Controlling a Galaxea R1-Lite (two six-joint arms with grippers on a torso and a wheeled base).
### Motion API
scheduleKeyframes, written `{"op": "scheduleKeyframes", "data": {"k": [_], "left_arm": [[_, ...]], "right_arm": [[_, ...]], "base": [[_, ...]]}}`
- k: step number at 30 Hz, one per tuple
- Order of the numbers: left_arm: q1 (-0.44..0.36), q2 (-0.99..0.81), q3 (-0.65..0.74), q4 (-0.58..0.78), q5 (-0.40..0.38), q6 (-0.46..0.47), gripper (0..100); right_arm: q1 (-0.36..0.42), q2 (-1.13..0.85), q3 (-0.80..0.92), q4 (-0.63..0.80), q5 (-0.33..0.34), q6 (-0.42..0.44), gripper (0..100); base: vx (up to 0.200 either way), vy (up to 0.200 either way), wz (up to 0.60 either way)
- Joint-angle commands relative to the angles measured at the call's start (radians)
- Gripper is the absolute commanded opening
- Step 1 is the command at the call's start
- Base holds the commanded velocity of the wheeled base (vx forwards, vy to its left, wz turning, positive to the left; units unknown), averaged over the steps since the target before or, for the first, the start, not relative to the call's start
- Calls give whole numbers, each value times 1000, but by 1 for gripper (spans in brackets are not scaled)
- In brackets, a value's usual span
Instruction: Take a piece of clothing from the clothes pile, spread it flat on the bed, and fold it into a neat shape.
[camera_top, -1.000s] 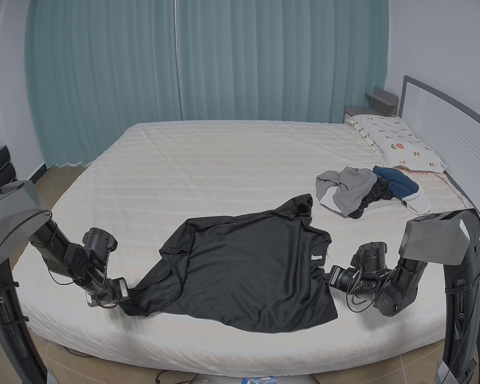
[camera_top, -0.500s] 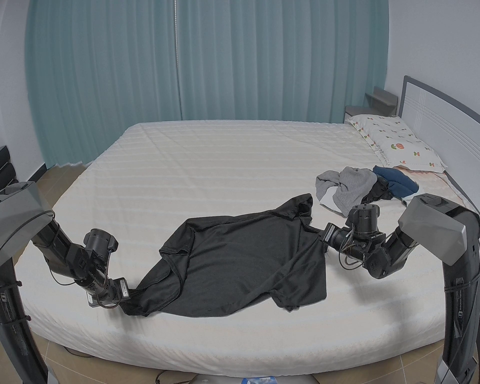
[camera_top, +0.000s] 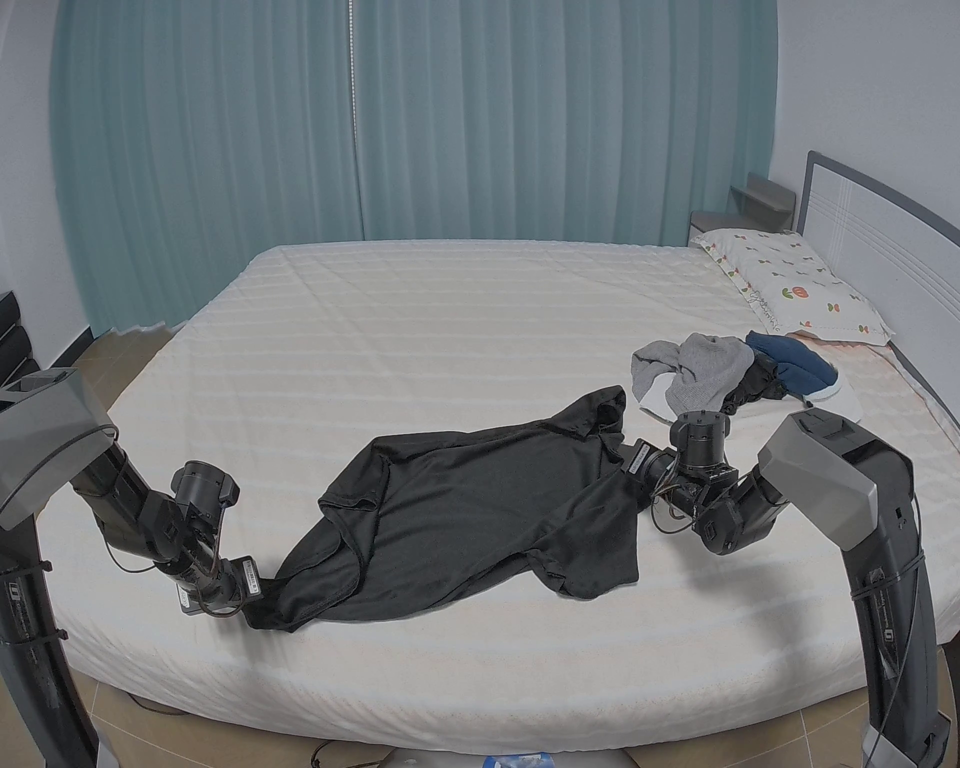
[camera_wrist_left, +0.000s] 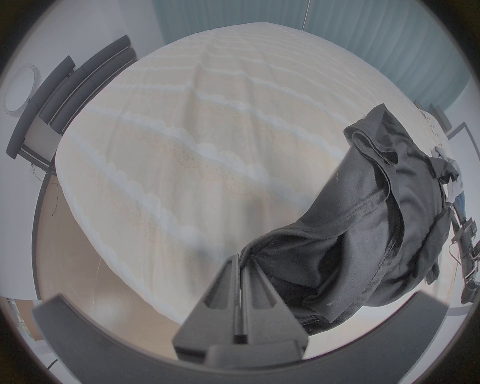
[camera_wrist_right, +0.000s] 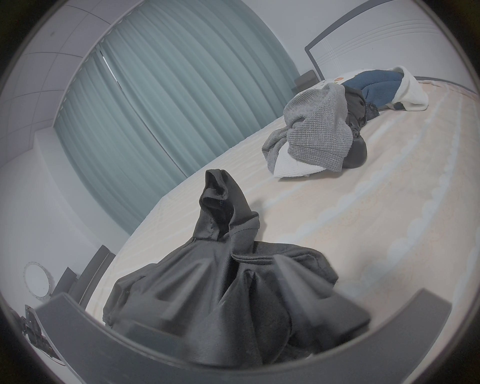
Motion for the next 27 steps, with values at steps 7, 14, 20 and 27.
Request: {"op": "scheduleKeyframes", "data": {"k": [7, 14, 20, 27], "left_arm": [[2, 11, -2, 0, -1, 0, 0], [2, 9, -1, 0, -1, 0, 0], [2, 7, -1, 2, -1, 1, 0], [2, 7, 1, 3, 1, 3, 0]], "right_arm": [[-13, -163, 242, -47, 72, -2, 100], [5, -276, 495, -110, 172, -6, 100], [28, -296, 599, -114, 201, -6, 100], [57, -261, 638, -113, 219, -1, 100]], "base": [[0, 0, 0], [0, 0, 0], [0, 0, 0], [0, 0, 0]]}}
